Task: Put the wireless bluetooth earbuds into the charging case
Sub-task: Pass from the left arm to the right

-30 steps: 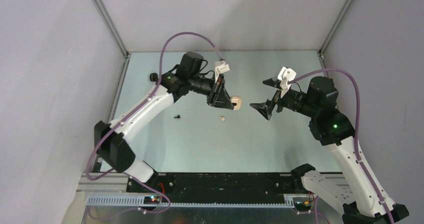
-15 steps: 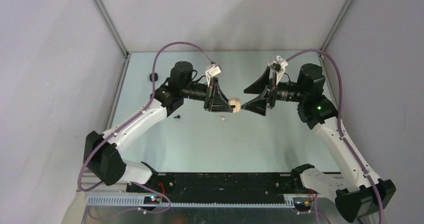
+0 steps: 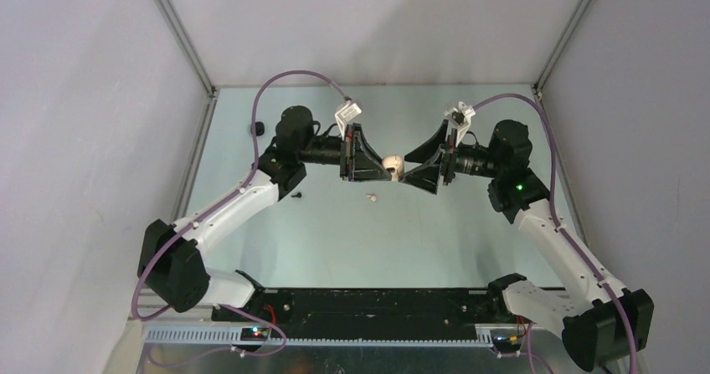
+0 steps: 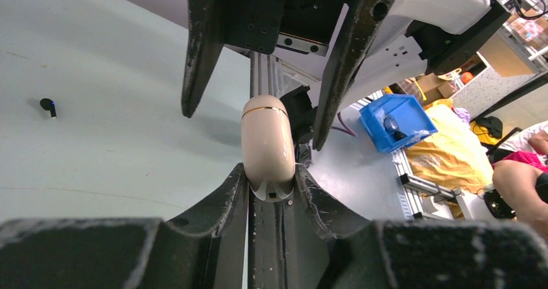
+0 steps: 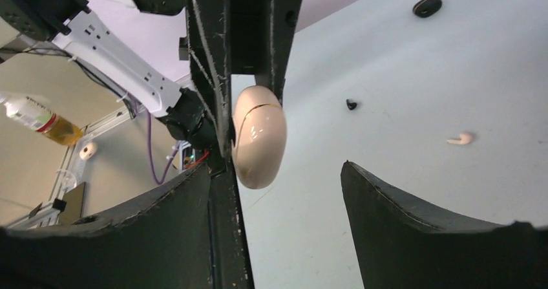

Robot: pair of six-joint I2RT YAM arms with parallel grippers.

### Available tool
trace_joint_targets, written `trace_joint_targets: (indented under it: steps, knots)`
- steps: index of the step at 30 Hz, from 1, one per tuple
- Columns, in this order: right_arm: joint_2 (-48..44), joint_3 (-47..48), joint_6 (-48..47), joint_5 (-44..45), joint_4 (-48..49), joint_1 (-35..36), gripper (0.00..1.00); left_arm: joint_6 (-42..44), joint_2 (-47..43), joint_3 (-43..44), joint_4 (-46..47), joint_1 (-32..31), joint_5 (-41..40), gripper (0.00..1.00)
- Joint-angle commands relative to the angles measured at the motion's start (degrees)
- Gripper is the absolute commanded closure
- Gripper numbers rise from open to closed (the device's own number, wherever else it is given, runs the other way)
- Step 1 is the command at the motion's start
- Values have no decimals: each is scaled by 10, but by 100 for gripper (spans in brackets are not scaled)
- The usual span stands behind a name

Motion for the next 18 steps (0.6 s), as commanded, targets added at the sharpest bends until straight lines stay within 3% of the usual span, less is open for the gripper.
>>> trace_joint_targets:
  steps: [1, 12, 18]
  knots:
    - [3, 4, 15, 27, 44, 0, 22, -35, -19, -7, 65, 3, 16, 83]
    - [17, 4, 70, -50, 92, 10, 41, -42, -18, -15, 80, 3, 14, 83]
    - [19, 4, 80, -64, 101, 12, 56, -39, -20, -17, 80, 3, 12, 83]
